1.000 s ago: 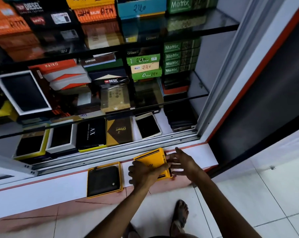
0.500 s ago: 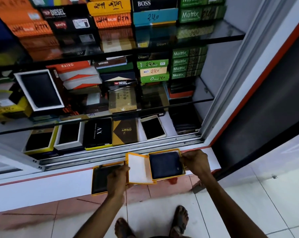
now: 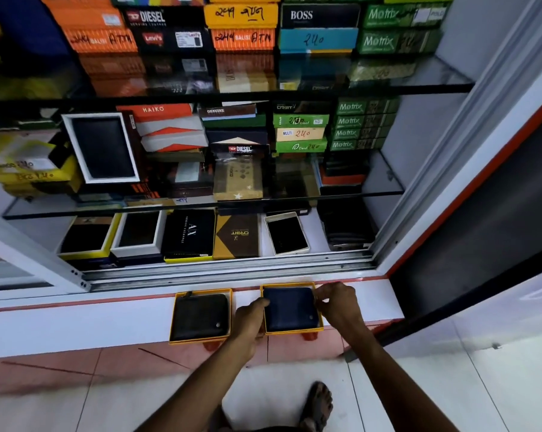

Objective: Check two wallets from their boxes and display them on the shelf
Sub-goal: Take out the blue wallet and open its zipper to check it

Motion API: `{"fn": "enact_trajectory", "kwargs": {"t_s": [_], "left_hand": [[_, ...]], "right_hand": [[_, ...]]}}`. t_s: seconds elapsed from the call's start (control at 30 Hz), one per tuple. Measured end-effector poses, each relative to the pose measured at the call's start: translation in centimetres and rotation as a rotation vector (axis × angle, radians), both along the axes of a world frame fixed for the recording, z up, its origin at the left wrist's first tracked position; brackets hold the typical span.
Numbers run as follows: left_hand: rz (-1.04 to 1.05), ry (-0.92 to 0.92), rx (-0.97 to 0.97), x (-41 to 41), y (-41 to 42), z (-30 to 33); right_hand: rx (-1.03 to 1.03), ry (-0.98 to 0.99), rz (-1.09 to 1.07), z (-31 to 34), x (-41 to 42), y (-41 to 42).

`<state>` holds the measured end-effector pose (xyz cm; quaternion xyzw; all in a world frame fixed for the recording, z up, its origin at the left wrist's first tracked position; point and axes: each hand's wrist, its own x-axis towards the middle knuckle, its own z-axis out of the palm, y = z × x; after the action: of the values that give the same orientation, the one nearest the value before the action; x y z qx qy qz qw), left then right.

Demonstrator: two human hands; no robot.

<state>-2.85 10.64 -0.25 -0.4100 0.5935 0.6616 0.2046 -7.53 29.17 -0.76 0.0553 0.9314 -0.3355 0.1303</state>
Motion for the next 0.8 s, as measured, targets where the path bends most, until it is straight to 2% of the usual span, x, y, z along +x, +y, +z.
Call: {"fn": "enact_trajectory", "kwargs": {"t_s": [0.17, 0.37, 0.5, 0.6, 0.73, 0.8], "left_hand": [[0.022, -0.001, 0.03, -0.1, -0.4, -0.8], [0.031, 0.032, 0.013, -0.3, -0.8, -2.4], [0.003, 0.05, 0.012, -0.2, -0.6, -0.5], [-0.012, 0.11, -0.042, -0.1, -0.3, 1.7], [-0.121, 0.193, -0.084, -0.9, -1.1, 2.9], [-0.134, 0.224, -0.035, -1.8, -1.9, 3.4]], "right_hand": [[0.01, -0.047, -0.005, -0.7, 0.8, -1.5], [-0.1, -0.134, -0.188, -0.5, -0.3, -1.9], [-0.28, -0.12, -0.22, 0.2, -0.6, -2.1], [-0.511, -0.139, -0.208, 1.8, -0.6, -1.7], [-0.79, -0.141, -0.218, 6.1, 0.2, -1.8], [-0.832, -0.143, -0.147, 8.4, 0.5, -1.9]]}}
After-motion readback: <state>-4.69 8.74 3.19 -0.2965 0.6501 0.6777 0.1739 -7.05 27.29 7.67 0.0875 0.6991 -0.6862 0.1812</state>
